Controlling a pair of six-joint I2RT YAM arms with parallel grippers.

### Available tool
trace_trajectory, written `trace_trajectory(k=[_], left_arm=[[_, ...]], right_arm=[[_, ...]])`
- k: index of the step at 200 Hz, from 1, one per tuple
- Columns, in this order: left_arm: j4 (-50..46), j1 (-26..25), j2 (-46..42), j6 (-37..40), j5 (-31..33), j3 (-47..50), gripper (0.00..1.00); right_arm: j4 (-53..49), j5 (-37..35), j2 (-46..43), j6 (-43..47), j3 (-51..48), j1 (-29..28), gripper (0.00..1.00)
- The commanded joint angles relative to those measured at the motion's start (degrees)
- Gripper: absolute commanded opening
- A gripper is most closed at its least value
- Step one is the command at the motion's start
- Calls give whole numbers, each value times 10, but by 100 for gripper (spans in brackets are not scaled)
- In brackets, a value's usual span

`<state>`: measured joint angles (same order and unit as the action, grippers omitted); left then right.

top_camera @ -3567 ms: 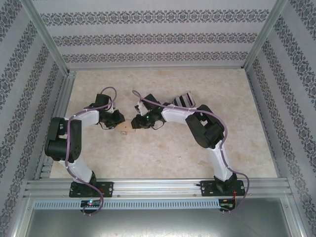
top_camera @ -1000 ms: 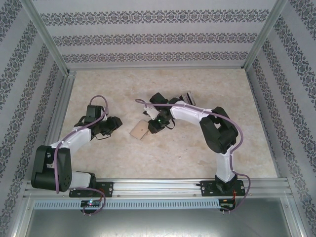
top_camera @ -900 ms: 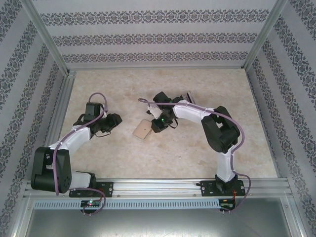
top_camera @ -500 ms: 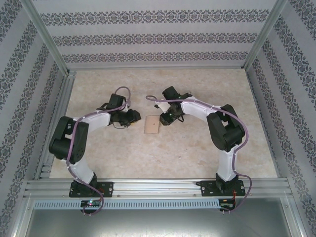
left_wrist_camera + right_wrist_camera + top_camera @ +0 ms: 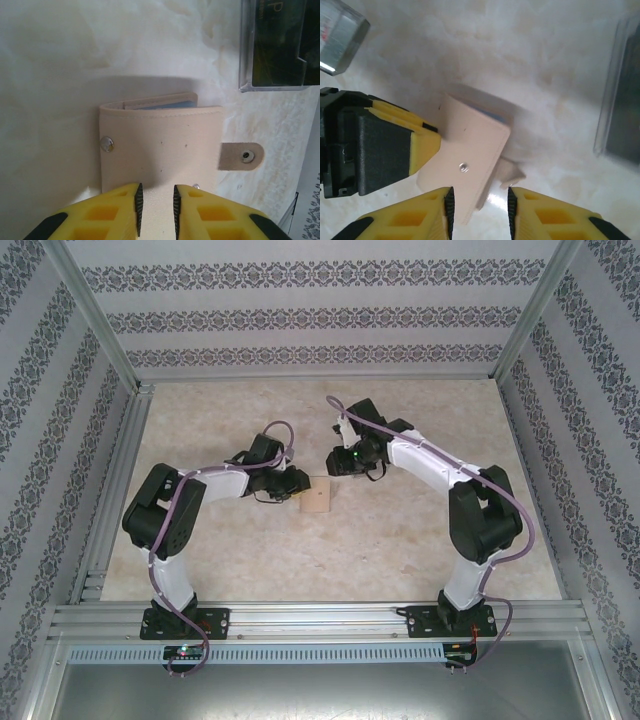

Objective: Put the credit cards into the card holder

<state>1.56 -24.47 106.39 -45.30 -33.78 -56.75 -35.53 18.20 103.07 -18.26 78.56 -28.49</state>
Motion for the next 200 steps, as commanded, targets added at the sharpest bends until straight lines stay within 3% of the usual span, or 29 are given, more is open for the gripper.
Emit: trace_trajectory(k=[1,85,158,200], left_arm=[[33,-15,0,-42,30,32,24],[83,-44,7,-94,69,69,22],[77,-44,3,-91,78,69,21],[70,-44,1,-88,81,69,21]], right_arm=[[-49,-42,5,-78,-10,-16,35],[-50,-58,84,-88,25,-17,30],[-63,-98,79,-76,39,-8,29],[-70,-94,89,-71,48,-11,17]])
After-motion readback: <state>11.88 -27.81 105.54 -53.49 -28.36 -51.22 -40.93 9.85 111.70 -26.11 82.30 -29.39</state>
